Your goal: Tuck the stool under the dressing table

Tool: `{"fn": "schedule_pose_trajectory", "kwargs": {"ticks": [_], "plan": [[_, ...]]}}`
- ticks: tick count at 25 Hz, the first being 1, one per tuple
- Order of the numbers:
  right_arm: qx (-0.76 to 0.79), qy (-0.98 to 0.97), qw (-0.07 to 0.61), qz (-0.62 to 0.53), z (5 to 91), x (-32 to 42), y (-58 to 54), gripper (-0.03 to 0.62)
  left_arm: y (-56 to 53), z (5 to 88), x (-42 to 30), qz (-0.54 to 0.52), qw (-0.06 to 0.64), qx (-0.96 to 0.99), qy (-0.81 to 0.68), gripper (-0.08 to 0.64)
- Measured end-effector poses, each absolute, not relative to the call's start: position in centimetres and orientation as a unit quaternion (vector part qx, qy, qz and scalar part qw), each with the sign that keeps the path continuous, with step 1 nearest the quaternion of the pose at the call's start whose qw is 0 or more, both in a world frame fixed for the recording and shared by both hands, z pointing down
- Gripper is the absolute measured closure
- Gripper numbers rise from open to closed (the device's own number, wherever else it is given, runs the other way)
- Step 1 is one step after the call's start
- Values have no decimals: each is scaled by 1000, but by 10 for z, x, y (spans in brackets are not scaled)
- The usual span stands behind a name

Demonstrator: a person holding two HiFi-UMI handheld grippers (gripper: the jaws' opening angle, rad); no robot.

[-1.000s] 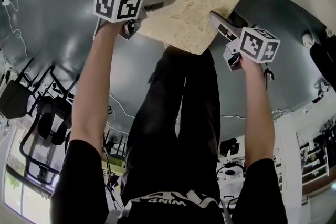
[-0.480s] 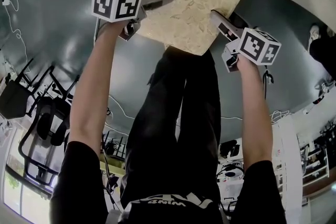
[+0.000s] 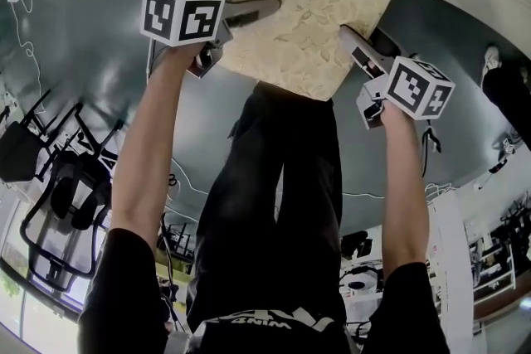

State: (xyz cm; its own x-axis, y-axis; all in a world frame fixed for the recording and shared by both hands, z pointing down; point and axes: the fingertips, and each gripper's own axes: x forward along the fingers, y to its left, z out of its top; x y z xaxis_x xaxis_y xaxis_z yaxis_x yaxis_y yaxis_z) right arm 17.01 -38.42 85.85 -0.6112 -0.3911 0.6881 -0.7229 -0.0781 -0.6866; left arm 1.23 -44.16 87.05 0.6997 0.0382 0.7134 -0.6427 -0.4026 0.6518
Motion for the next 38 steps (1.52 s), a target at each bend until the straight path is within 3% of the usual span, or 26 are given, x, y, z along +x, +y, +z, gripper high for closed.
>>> {"fn": "schedule_pose_trajectory", "kwargs": {"ticks": [7, 15, 19, 30, 38], "plan": [[421, -682, 97, 590, 771, 196, -408, 262, -464, 779, 38, 308, 495, 782, -220, 126], [433, -692, 73, 573, 723, 215, -444, 264, -505, 729, 59, 303, 472, 799, -218, 132], [446, -690, 73, 565, 721, 203, -456, 264, -520, 729, 47, 300, 466, 806, -206, 133], [472, -670, 49, 571, 740, 269, -605, 264, -680, 749, 118, 300, 460, 815, -183, 137], [503, -653, 16, 566, 793, 283, -609, 264, -697, 800, 138, 312, 438, 829, -154, 140]]}}
